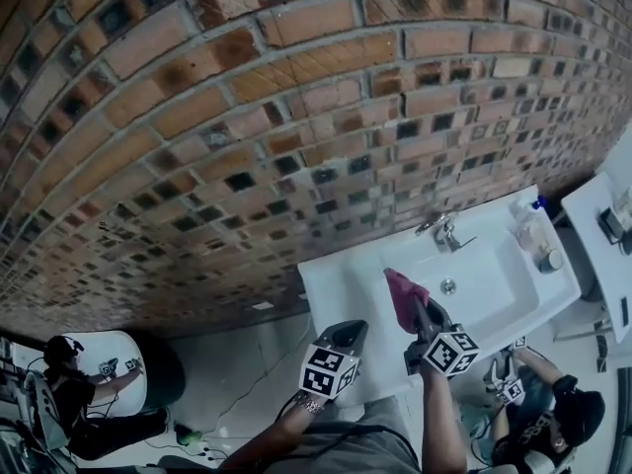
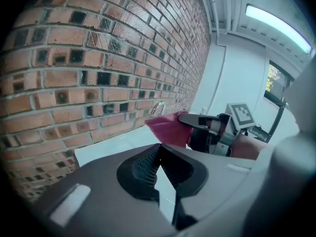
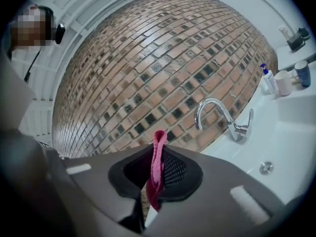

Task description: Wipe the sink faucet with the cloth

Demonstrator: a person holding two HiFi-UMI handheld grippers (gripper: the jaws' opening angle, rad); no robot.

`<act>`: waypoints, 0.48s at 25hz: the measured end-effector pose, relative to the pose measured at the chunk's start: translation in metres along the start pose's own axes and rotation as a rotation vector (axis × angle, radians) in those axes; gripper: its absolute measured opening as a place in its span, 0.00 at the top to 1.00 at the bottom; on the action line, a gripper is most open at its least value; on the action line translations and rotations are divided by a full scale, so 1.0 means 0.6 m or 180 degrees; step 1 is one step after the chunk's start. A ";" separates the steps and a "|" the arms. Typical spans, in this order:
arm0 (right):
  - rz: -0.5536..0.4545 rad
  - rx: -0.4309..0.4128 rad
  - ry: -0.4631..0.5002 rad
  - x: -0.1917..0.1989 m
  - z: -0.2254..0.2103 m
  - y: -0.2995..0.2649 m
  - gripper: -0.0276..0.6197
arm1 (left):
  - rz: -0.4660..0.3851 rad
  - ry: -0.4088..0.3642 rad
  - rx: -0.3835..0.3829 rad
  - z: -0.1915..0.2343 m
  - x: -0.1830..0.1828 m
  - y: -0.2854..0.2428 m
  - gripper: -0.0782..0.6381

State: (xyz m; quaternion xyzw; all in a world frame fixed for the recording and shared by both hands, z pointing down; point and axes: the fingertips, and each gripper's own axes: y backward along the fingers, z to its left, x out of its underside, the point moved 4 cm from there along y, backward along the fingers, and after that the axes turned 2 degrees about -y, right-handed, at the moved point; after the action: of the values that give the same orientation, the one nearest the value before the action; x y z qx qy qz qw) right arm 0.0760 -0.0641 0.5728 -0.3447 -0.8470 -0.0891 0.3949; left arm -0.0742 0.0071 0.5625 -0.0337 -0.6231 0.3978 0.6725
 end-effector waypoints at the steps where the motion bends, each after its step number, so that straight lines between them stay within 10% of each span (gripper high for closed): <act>1: 0.0042 0.0030 0.0034 0.015 0.024 0.017 0.92 | -0.0014 -0.0018 0.0047 -0.008 0.006 0.007 0.86; 12: 0.0100 0.0327 0.0576 0.200 0.293 0.178 0.92 | -0.0232 -0.0016 0.0316 -0.062 0.135 0.211 0.86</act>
State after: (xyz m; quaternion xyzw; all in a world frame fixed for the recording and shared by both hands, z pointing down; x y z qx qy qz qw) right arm -0.0150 0.1513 0.5292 -0.3277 -0.8058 -0.0701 0.4883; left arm -0.1122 0.1568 0.5515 0.0234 -0.6051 0.4036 0.6858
